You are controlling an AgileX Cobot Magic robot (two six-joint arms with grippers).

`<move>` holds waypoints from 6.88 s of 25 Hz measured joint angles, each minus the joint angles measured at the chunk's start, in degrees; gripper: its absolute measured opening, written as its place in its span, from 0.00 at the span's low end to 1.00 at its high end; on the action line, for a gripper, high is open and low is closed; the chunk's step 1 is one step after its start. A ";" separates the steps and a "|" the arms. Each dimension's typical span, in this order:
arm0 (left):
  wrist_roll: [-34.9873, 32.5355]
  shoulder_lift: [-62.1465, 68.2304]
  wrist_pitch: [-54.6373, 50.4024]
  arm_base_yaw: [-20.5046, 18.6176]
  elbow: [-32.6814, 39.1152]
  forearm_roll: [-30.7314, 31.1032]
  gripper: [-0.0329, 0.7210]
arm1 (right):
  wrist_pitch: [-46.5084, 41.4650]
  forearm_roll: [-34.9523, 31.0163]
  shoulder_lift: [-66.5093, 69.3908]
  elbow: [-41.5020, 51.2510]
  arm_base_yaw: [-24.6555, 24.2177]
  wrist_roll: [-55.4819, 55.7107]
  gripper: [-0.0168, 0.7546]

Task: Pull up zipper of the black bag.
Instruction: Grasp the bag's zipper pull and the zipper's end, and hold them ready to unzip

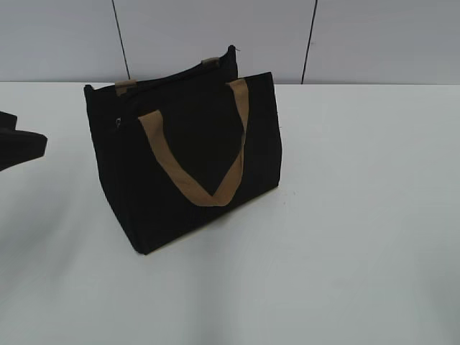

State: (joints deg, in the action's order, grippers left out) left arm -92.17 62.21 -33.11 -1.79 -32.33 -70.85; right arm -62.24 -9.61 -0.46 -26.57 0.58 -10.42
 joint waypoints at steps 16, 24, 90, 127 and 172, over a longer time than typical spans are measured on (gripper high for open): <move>-35.91 25.36 -1.80 0.06 0.00 -28.01 0.61 | 0.00 0.00 0.00 0.00 0.00 0.00 0.53; -41.95 30.09 -6.93 0.23 -0.02 -28.24 0.59 | -0.05 0.00 0.00 0.00 0.00 0.00 0.53; -41.67 44.97 -7.52 5.87 -9.65 -28.50 0.14 | -0.05 0.00 0.00 0.00 0.00 0.06 0.53; -12.76 16.39 3.55 5.87 -9.65 -11.36 0.14 | 2.30 -21.73 75.61 -52.19 12.66 -17.85 0.53; 1.99 7.57 -0.80 5.87 -9.60 3.77 0.14 | 10.88 -1.91 119.19 -82.84 45.14 6.83 0.38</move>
State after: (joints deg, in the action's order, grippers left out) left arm -90.17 69.78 -33.91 4.08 -41.94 -67.08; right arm -51.37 -11.52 118.73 -109.41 45.72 -3.60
